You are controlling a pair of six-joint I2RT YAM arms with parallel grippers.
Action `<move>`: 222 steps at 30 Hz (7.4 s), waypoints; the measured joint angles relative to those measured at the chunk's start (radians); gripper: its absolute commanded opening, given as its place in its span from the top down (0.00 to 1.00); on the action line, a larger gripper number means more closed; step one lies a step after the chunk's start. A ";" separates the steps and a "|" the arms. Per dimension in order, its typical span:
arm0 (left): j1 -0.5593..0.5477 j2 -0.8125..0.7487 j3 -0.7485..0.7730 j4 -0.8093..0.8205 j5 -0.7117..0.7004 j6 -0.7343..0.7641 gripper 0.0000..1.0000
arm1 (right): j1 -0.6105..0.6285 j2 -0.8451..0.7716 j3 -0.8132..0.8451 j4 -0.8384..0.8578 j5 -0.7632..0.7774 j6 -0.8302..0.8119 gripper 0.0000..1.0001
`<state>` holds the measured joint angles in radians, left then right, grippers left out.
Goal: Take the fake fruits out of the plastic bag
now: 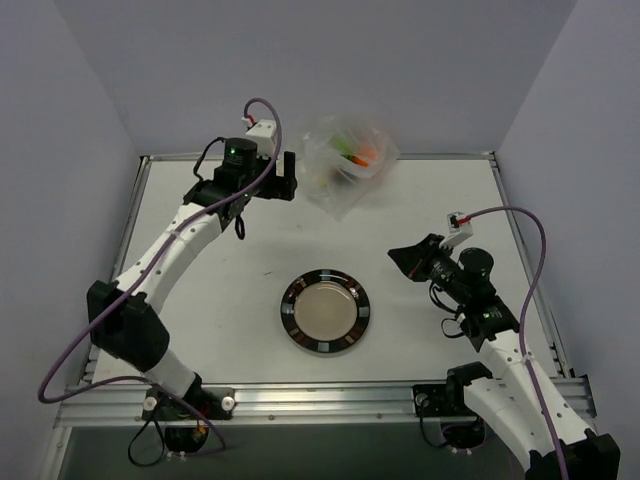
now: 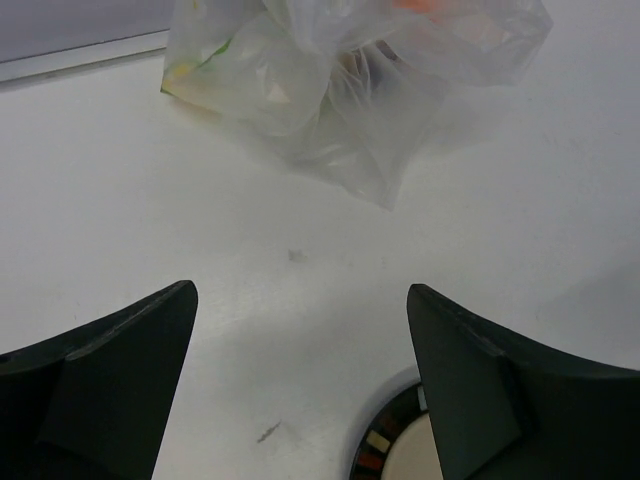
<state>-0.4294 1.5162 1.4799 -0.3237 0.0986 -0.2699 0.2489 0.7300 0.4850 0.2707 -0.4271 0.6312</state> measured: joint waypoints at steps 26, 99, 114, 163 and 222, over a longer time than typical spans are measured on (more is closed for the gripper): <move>0.025 0.816 0.855 0.001 0.117 0.179 0.27 | 0.276 0.306 -0.024 0.151 0.040 -0.024 0.91; 0.094 0.209 0.386 0.096 -0.061 -0.102 0.98 | 0.214 1.203 1.200 -0.120 0.373 -0.253 1.00; -0.068 -0.278 -0.526 0.452 -0.043 -0.410 0.98 | 0.050 1.187 1.123 -0.202 0.323 -0.367 0.21; 0.038 -0.216 -0.797 0.818 -0.028 -0.583 0.98 | 0.393 1.246 0.908 -0.051 0.606 -0.406 0.90; -0.118 -0.595 -0.772 0.351 -0.182 -0.313 0.12 | 0.251 0.507 0.344 -0.067 0.600 -0.240 0.16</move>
<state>-0.5476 0.9215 0.7082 0.0273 -0.0830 -0.5827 0.5003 1.2373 0.8288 0.2039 0.1730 0.3916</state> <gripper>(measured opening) 0.876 0.842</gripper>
